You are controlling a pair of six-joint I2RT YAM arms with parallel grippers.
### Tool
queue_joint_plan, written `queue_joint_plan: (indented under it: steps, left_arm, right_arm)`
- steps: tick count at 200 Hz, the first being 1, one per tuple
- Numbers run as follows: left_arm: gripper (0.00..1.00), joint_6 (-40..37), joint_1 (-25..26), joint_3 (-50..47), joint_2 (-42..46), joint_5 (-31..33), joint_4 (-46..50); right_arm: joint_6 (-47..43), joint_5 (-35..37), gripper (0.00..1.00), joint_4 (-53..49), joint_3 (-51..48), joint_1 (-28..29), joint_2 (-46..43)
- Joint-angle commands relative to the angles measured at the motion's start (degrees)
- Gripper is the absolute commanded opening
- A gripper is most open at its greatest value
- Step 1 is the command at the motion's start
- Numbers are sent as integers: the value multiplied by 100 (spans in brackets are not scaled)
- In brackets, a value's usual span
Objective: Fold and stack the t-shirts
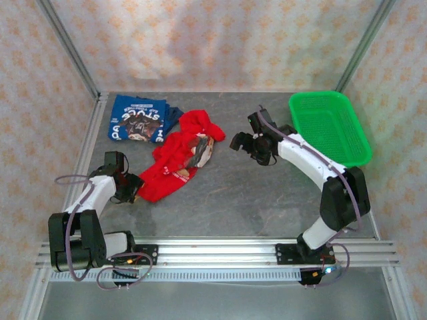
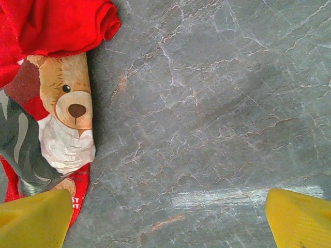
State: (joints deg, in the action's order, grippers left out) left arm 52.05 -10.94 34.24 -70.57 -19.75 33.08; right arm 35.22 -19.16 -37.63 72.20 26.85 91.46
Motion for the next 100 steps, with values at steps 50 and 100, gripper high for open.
queue_joint_plan:
  steps: [50, 100]
  left_arm:
    - [21, -85, -100, 176, -39, 88, 128]
    - [2, -293, -128, 409, -33, 196, 296]
  right_arm:
    - [-51, -81, 95, 100, -87, 13, 109]
    - [-55, -126, 95, 158, -119, 23, 151]
